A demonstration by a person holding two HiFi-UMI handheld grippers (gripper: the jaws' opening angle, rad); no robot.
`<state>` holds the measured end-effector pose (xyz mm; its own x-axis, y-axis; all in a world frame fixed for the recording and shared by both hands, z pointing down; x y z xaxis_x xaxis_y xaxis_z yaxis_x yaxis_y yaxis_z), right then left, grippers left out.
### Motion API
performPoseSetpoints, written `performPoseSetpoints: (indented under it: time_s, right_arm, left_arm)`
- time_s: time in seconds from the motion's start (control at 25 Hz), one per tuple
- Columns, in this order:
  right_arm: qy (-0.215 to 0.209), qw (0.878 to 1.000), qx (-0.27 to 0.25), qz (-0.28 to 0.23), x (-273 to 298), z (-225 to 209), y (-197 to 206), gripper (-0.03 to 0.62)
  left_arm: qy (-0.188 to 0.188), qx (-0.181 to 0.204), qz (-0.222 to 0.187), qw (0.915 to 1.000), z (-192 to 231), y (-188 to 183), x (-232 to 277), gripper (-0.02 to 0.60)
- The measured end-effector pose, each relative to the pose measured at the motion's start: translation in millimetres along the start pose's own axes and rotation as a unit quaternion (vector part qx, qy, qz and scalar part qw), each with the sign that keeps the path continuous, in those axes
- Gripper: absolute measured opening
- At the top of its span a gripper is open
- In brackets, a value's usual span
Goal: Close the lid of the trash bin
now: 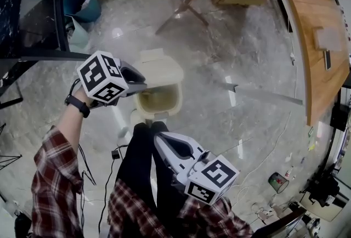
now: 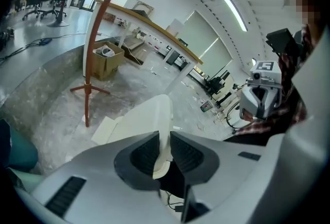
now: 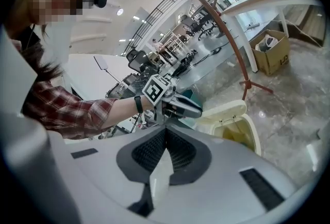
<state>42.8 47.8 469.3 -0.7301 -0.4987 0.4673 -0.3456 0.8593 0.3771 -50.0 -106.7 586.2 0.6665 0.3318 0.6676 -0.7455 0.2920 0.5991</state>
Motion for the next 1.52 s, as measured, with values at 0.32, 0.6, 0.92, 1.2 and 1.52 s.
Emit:
performPoseSetpoints:
  time_s: [0.32, 0.6, 0.92, 1.2, 1.52]
  right_arm:
    - [0.009, 1.000, 0.008, -0.005, -6, -8, 8, 0.012]
    - [0.023, 0.999, 0.029, -0.001, -8, -30, 28, 0.012]
    - [0.034, 0.998, 0.050, 0.001, 1, -56, 41, 0.012]
    - [0.040, 0.997, 0.067, 0.006, 6, -69, 49, 0.012]
    - [0.042, 0.996, 0.076, 0.011, 11, -76, 57, 0.012]
  left_arm:
    - [0.020, -0.020, 0.007, 0.9996, -44, 41, 55, 0.068]
    - [0.003, -0.033, 0.001, 0.9994, -63, 81, 106, 0.067]
    - [-0.007, -0.077, 0.004, 0.9970, -61, 115, 153, 0.067]
    - [-0.031, -0.062, 0.043, 0.9967, -57, 129, 178, 0.067]
    - [-0.061, -0.075, 0.061, 0.9934, -52, 146, 195, 0.067]
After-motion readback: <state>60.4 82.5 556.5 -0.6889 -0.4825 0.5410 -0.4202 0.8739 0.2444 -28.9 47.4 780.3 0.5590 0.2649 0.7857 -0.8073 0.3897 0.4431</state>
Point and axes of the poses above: the fingertips, and each gripper's own axes: x forward along the fingers, z to its left, y out of its underside, the point moved 6 cm from there along -x, backward along the fingers, and after that the axes turned 13 degrees about x, right-handed, at the moved point
